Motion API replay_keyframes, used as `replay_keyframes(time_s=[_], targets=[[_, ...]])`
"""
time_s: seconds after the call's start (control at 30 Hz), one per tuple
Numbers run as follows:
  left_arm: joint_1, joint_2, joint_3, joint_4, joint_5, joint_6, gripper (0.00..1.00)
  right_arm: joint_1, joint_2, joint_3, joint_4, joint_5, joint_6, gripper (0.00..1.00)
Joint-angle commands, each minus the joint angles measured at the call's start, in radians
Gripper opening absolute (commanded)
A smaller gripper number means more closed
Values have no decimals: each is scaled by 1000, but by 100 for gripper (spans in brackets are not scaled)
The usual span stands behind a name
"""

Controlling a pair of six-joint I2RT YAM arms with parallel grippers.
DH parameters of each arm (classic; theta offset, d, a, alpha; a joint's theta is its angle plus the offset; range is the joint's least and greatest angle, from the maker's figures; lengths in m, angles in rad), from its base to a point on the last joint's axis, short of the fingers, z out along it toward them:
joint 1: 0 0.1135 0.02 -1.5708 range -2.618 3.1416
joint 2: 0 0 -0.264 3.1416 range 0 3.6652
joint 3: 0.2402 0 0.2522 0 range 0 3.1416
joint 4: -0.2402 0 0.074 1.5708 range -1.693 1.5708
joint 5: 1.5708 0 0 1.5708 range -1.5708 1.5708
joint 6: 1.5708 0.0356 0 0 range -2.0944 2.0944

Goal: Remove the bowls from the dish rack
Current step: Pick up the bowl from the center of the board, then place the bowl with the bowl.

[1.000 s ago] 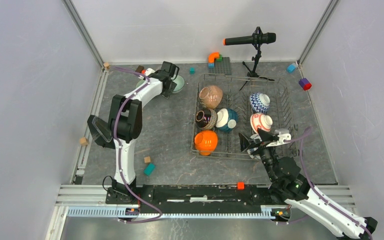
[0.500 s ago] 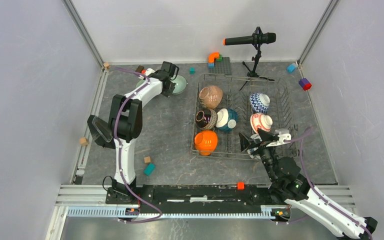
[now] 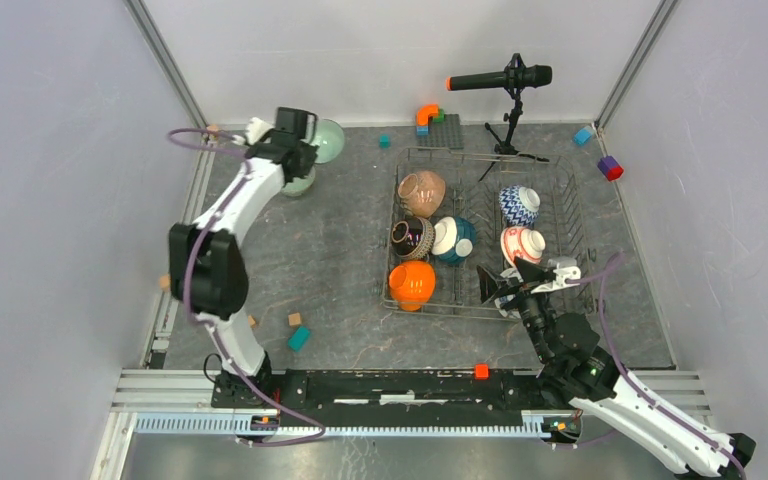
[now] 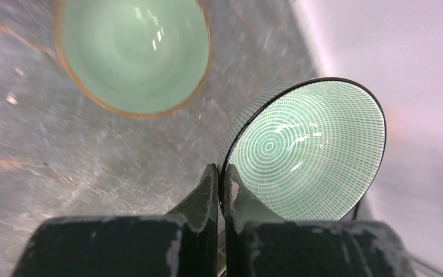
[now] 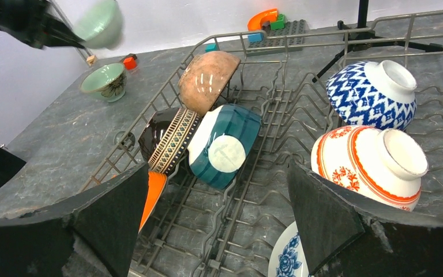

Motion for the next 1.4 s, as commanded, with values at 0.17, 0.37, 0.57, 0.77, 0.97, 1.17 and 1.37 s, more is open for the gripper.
replay_keyframes(time_s=[0.17, 0.37, 0.57, 0.77, 0.97, 1.17, 1.37], targets=[[178, -166, -139, 71, 63, 79, 2, 0, 37, -8, 45, -24, 4, 94], [197, -119, -143, 75, 102, 95, 2, 0, 45, -6, 46, -29, 11, 94], [199, -78, -109, 58, 96, 111, 2, 0, 32, -12, 39, -31, 23, 94], [213, -34, -94, 45, 89, 119, 2, -1, 31, -16, 34, -32, 33, 93], [224, 7, -73, 43, 87, 128, 2, 0, 35, -18, 35, -38, 31, 93], [233, 37, -54, 43, 82, 135, 2, 0, 32, -25, 35, -32, 30, 94], [236, 76, -22, 44, 92, 146, 2, 0, 39, -29, 42, -34, 23, 94]])
